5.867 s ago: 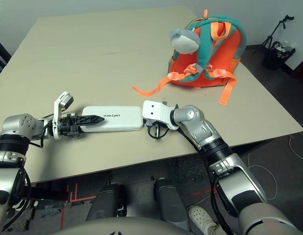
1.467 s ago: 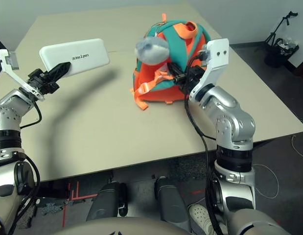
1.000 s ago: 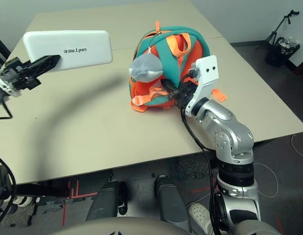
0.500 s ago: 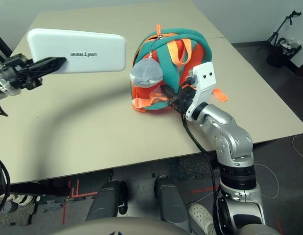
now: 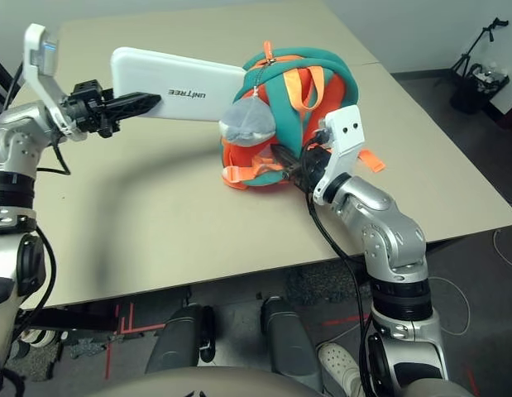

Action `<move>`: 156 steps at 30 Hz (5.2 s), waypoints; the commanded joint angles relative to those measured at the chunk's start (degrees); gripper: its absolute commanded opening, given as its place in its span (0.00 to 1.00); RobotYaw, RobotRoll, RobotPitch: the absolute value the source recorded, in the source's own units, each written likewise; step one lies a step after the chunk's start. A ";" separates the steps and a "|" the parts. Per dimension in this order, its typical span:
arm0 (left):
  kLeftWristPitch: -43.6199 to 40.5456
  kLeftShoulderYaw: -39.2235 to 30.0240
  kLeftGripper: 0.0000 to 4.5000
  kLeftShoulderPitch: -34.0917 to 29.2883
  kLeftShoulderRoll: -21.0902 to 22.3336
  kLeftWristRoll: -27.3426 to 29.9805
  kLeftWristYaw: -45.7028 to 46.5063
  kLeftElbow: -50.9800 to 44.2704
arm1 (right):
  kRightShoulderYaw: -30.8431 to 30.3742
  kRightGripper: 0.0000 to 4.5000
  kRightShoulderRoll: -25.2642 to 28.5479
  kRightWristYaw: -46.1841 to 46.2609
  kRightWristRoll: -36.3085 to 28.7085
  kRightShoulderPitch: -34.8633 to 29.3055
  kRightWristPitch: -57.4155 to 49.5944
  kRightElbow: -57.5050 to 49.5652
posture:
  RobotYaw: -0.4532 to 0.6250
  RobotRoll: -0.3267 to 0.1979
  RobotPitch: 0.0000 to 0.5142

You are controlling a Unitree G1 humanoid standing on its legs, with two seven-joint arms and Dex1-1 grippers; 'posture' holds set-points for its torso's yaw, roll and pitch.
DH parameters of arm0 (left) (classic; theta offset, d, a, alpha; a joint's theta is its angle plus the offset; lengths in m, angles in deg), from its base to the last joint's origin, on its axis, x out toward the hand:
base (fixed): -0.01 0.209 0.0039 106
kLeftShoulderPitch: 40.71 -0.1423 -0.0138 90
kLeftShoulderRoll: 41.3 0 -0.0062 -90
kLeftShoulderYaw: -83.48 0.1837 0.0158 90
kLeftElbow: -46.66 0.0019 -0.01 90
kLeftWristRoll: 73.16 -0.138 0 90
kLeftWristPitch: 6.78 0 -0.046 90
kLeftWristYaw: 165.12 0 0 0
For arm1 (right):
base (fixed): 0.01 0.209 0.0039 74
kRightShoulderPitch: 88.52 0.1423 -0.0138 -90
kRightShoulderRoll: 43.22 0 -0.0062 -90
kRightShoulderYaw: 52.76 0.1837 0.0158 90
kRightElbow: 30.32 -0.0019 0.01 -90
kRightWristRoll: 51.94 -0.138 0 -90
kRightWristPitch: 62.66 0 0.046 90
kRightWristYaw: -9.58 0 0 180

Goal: Put the pencil case into the backpack and zip it.

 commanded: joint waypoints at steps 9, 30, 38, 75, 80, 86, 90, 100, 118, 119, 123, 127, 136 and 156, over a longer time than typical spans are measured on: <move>8.89 3.88 0.32 6.33 -10.50 -7.77 1.56 8.74 | -2.04 0.13 -0.28 -0.40 0.04 0.75 0.28 -0.17 | 0.27 0.62 0.17; -8.94 -2.05 1.00 -2.89 -6.08 -0.61 4.94 -14.00 | -3.53 0.13 -0.24 -1.73 0.55 2.11 0.45 1.41 | 0.31 0.62 0.20; -10.58 -7.20 1.00 -7.60 -3.25 2.23 11.60 -21.73 | -3.73 0.13 -0.58 -2.22 0.82 2.35 0.94 2.15 | 0.32 0.62 0.21; -1.91 -2.58 0.00 -7.82 -14.83 0.43 21.09 -11.44 | -2.88 0.12 -1.27 -1.48 1.38 2.79 1.06 2.03 | 0.29 0.62 0.21; 0.26 -1.96 0.00 -5.62 -16.83 -0.56 21.36 -6.56 | -2.78 0.12 -1.36 -1.46 1.37 2.86 1.12 2.06 | 0.29 0.62 0.20; 3.50 -0.01 0.00 -2.72 -21.43 -3.07 21.01 0.05 | -2.78 0.12 -1.33 -1.55 1.51 2.95 1.25 2.05 | 0.29 0.62 0.20; 5.28 0.83 0.00 -1.22 -24.02 -4.24 20.59 3.29 | -2.60 0.12 -1.35 -1.49 1.74 3.00 1.31 1.95 | 0.28 0.62 0.19; 6.83 -2.12 0.00 0.00 -22.32 -2.82 20.72 1.27 | -2.33 0.12 -1.12 -1.27 1.78 2.69 1.04 1.27 | 0.27 0.62 0.20; -11.86 -6.96 0.99 -3.79 -10.66 10.56 20.58 -28.37 | -3.46 0.12 -1.15 -2.55 2.19 3.23 1.71 3.00 | 0.30 0.62 0.19; -12.75 -6.02 1.00 -4.61 -10.37 10.73 20.22 -30.12 | -3.48 0.12 -1.12 -2.62 2.23 3.27 1.78 3.06 | 0.30 0.62 0.19; -16.39 -2.34 1.00 -7.90 -9.04 11.83 17.99 -36.33 | -3.50 0.12 -0.99 -2.73 2.31 3.44 2.01 3.30 | 0.29 0.62 0.18; -18.96 0.44 1.00 -9.98 -8.27 12.72 17.10 -40.40 | -3.48 0.12 -0.94 -2.86 2.46 3.51 2.08 3.35 | 0.29 0.62 0.18; -17.19 4.74 1.00 -11.28 -7.43 9.11 16.65 -40.25 | -3.50 0.12 -1.08 -2.92 2.54 3.84 1.91 3.44 | 0.30 0.62 0.19; 0.21 10.17 0.86 -11.43 -12.78 -3.77 18.81 -30.57 | -3.60 0.12 -1.99 -2.28 2.76 3.41 2.10 2.92 | 0.28 0.62 0.19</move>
